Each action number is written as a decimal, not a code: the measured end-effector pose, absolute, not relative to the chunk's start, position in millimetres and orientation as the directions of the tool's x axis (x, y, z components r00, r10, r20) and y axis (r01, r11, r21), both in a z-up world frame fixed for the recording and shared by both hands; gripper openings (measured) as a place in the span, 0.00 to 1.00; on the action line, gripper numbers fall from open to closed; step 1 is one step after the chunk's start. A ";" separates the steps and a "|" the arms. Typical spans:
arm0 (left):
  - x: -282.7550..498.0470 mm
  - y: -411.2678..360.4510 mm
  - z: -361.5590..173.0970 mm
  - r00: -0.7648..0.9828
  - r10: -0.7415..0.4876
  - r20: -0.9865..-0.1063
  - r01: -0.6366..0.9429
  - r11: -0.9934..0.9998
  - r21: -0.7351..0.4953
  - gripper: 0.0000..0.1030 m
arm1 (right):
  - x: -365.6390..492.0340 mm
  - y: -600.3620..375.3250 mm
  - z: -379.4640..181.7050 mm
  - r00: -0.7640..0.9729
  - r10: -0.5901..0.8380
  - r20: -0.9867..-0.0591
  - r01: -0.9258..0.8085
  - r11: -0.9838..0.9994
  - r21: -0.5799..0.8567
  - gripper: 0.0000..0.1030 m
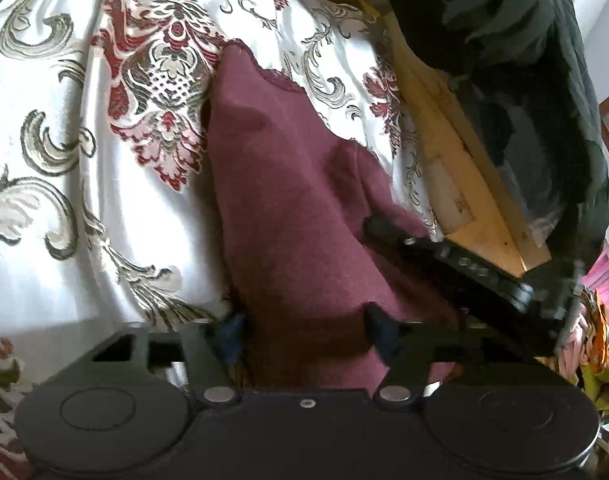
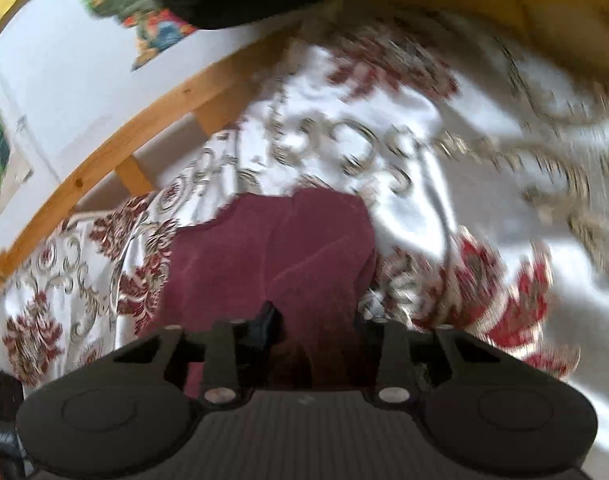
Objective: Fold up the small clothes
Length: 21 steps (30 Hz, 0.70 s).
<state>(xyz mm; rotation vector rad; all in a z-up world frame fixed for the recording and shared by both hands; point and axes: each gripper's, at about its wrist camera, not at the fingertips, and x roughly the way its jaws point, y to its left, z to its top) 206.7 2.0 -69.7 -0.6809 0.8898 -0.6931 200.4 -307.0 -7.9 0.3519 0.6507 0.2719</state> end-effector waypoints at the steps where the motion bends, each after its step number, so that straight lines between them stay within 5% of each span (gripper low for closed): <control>1: 206.6 2.9 -67.3 0.454 -0.768 -0.452 0.243 0.595 -0.766 0.46 | 195.8 -301.4 0.9 0.774 0.356 -0.524 -0.169 0.913 0.371 0.29; 12: 189.9 32.7 6.7 0.673 -0.637 -0.377 0.359 0.726 -0.586 0.40 | 186.6 -225.3 76.8 0.843 0.441 -0.308 -0.417 0.898 0.144 0.27; 21: 216.2 74.6 -15.5 0.727 -0.512 -0.457 0.198 0.794 -0.574 0.40 | 258.9 -189.7 40.9 0.774 0.494 -0.397 -0.421 0.869 0.260 0.27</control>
